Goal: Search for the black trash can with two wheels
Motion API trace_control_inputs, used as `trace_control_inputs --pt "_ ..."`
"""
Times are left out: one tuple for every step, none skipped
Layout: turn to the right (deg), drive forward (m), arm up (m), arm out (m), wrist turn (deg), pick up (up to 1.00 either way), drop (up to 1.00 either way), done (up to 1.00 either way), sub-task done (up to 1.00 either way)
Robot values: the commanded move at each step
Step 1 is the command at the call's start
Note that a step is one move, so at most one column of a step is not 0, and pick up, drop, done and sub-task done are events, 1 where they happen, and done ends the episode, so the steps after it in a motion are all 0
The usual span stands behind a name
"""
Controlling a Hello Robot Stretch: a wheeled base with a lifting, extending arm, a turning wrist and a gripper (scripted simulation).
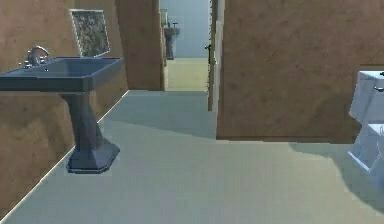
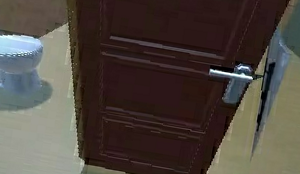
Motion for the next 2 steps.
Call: trace_control_inputs --pt "0.0 1.00 0.00 0.00 0.0 0.00 0.00 0.00 0.00" --pt "-3.0 0.00 0.00 0.00 0.0 0.00 0.00 0.00 0.00"
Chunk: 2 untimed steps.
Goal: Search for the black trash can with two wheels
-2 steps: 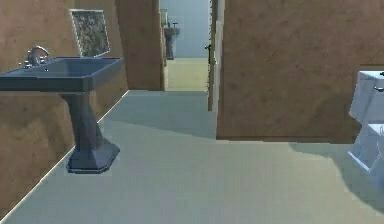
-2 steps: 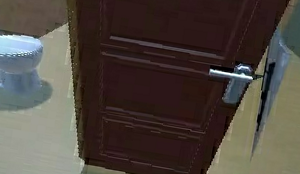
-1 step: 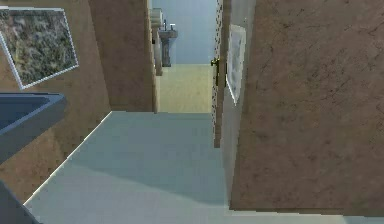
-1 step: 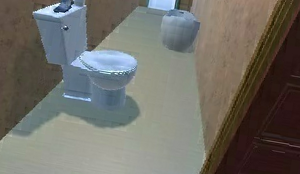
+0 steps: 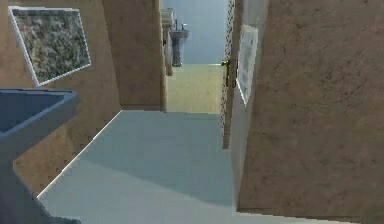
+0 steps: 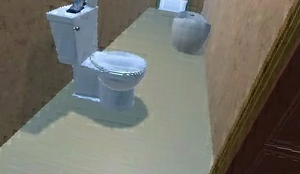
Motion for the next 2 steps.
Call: trace_control_inputs --pt "-12.0 0.00 0.00 0.00 0.0 0.00 0.00 0.00 0.00" --pt "0.0 0.90 0.00 0.00 0.0 0.00 0.00 0.00 0.00"
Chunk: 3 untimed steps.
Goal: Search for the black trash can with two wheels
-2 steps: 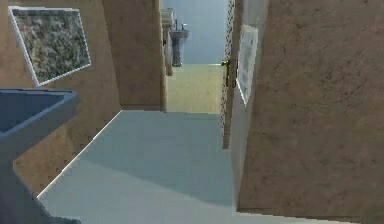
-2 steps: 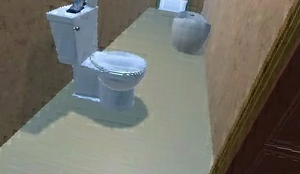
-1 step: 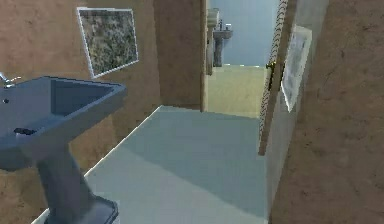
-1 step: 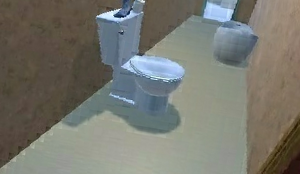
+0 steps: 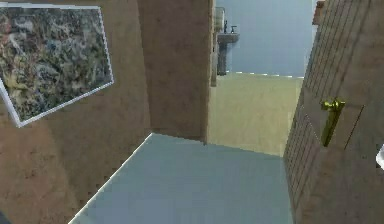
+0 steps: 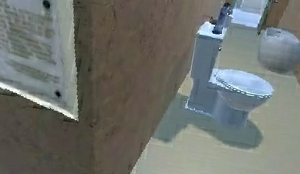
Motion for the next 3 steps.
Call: trace_control_inputs --pt "18.0 0.00 0.00 0.00 0.0 0.00 0.00 0.00 0.00" --pt "0.0 1.00 0.00 0.00 0.0 0.00 0.00 0.00 0.00" --pt "-3.0 0.00 0.00 0.00 0.0 0.00 0.00 0.00 0.00"
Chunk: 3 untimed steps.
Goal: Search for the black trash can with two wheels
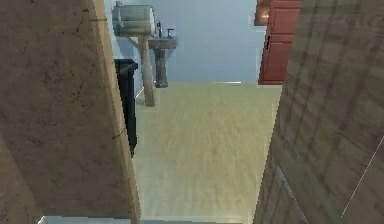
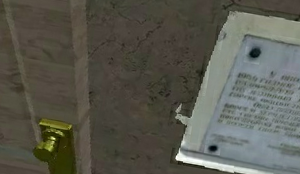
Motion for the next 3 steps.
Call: trace_control_inputs --pt "0.0 1.00 0.00 0.00 0.0 0.00 0.00 0.00 0.00" --pt "-24.0 0.00 0.00 0.00 0.0 0.00 0.00 0.00 0.00" --pt "0.0 0.05 0.00 0.00 0.0 0.00 0.00 0.00 0.00"
